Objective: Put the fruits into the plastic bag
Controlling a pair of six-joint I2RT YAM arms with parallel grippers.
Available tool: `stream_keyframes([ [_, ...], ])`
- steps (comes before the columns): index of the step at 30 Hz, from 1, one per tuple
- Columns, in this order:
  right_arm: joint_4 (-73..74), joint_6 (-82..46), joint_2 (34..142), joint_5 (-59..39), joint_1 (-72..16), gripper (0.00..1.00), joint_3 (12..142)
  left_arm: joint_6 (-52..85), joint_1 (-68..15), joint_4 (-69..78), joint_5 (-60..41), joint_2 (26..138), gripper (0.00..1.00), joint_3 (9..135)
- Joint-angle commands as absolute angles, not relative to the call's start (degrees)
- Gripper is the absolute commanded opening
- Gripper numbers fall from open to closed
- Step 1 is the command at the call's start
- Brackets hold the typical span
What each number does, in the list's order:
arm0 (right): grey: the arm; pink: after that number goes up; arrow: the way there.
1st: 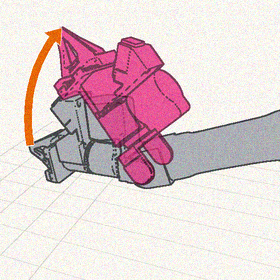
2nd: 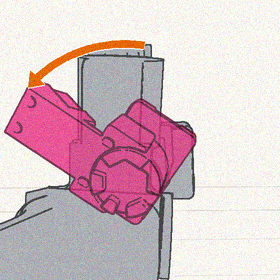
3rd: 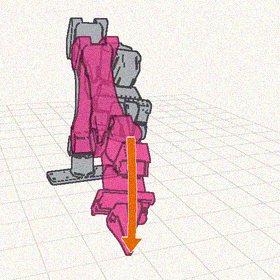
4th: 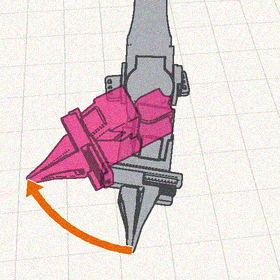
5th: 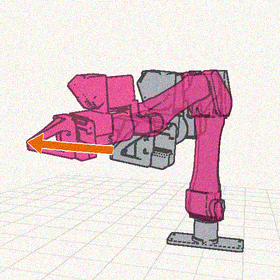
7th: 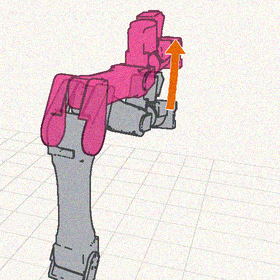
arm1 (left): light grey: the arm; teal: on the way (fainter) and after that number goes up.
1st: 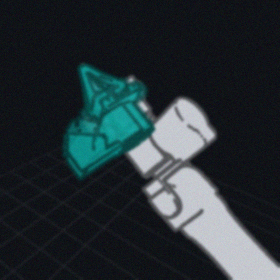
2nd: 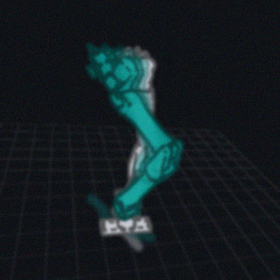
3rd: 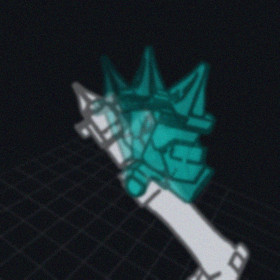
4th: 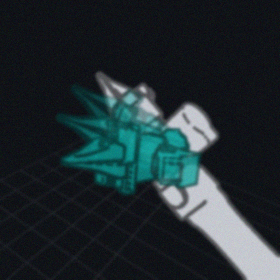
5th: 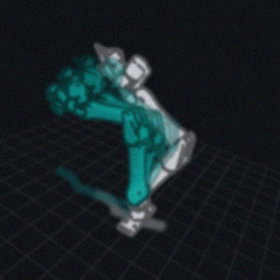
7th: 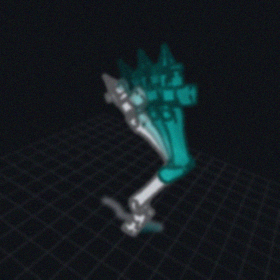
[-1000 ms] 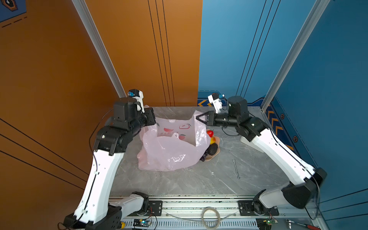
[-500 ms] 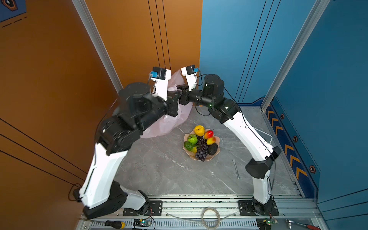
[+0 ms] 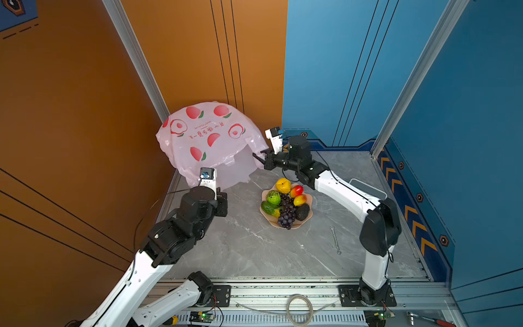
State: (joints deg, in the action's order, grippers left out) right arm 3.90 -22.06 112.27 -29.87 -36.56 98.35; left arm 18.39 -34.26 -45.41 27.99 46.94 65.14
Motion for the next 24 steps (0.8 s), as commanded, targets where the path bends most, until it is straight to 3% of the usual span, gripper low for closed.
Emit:
stream_keyframes([
  [1, -1.3, -21.4, 112.1, -32.6, -36.2, 0.0, 98.8, 28.4, -31.9, -48.1, 24.5, 43.6, 0.0, 59.7],
  [10, -13.6, -18.2, 114.1, -30.9, -35.2, 0.0, 99.9, 37.2, -31.4, -47.6, 20.3, 36.9, 0.0, 45.8],
  [24, -13.8, -20.2, 112.9, -29.6, -31.7, 0.0, 98.5, 41.0, -31.4, -38.0, 12.9, 30.9, 0.0, 38.8],
])
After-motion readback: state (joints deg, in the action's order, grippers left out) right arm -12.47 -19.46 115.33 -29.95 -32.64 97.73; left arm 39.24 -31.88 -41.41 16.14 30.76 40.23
